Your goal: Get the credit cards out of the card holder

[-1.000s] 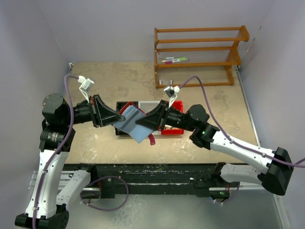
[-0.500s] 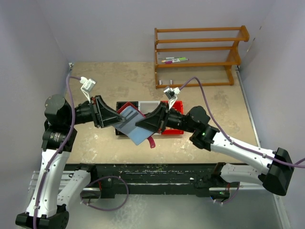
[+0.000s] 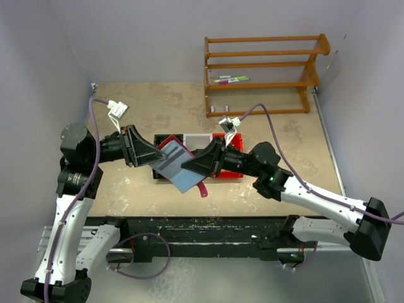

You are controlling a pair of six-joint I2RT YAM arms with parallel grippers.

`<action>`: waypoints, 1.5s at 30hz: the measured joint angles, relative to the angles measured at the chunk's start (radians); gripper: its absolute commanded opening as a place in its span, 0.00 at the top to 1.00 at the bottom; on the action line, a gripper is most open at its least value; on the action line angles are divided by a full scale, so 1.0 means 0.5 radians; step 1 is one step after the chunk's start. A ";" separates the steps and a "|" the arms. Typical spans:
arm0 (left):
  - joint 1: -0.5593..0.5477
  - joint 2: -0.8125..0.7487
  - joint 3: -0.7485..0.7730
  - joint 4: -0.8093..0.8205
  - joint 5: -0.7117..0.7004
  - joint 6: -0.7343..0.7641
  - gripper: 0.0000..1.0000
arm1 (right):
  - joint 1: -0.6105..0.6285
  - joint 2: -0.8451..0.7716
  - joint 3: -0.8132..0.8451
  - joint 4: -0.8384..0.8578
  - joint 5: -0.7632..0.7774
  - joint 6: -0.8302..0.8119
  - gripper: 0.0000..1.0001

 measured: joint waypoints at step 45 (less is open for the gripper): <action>-0.002 -0.031 0.369 -0.687 -0.449 1.386 1.00 | 0.000 -0.099 0.012 -0.256 0.125 -0.174 0.09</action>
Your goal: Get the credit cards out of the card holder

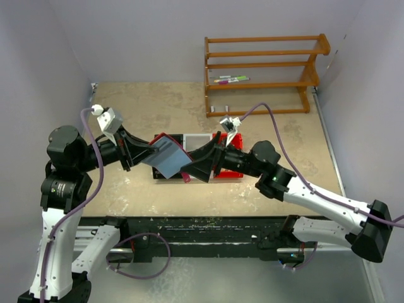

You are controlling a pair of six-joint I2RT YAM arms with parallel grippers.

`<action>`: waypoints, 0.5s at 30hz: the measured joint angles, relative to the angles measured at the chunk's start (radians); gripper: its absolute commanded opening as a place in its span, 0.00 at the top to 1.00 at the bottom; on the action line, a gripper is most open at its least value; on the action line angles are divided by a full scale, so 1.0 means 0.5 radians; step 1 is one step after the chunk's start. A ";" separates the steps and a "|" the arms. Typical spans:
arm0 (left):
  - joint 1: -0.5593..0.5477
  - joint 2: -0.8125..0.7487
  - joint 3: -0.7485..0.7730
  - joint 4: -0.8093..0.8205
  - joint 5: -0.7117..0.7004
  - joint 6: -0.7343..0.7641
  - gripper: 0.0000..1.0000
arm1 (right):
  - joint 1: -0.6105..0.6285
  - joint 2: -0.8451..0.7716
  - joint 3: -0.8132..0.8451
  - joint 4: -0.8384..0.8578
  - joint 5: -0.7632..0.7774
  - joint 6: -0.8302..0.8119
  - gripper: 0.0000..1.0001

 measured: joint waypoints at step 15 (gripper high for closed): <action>0.000 -0.066 -0.072 0.010 0.061 -0.104 1.00 | 0.001 0.331 0.102 0.262 0.034 0.250 0.08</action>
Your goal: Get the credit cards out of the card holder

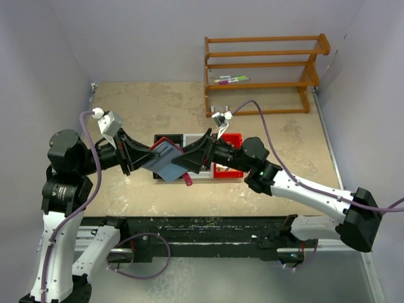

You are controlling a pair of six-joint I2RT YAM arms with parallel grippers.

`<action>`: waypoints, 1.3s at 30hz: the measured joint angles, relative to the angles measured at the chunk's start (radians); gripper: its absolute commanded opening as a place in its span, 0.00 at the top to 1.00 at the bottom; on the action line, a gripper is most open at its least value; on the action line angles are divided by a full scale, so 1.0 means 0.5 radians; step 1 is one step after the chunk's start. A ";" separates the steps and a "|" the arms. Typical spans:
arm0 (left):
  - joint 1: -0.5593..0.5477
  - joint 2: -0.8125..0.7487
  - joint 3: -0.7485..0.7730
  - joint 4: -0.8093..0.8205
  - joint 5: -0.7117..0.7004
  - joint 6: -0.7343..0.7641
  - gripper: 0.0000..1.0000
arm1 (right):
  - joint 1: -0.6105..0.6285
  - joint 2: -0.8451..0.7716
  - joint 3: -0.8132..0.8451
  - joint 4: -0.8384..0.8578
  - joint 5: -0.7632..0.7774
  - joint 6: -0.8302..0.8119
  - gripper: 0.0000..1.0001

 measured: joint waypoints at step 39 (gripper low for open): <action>0.000 -0.004 -0.166 0.464 0.210 -0.970 1.00 | 0.083 -0.277 -0.182 -0.061 0.262 -0.030 0.26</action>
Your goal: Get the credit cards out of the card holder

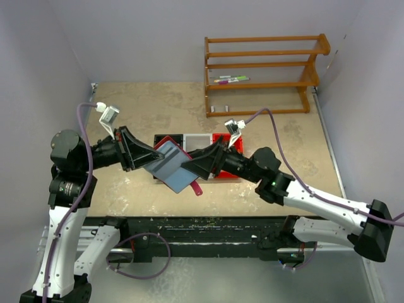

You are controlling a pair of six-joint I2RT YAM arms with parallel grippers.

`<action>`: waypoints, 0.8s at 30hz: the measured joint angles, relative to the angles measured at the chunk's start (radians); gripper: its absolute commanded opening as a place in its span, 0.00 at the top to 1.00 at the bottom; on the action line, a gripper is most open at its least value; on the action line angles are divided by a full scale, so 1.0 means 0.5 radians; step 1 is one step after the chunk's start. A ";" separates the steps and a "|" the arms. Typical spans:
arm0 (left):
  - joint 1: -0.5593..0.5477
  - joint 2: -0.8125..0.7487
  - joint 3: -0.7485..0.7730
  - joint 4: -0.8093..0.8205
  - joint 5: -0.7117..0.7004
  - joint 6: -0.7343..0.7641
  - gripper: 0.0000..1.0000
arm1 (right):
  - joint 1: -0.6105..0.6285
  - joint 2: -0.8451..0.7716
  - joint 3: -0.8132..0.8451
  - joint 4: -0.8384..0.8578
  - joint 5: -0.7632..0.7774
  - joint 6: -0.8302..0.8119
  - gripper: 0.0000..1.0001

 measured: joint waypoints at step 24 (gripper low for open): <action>0.006 0.063 -0.115 0.282 0.061 -0.474 1.00 | 0.004 0.020 0.031 -0.023 0.042 -0.169 0.51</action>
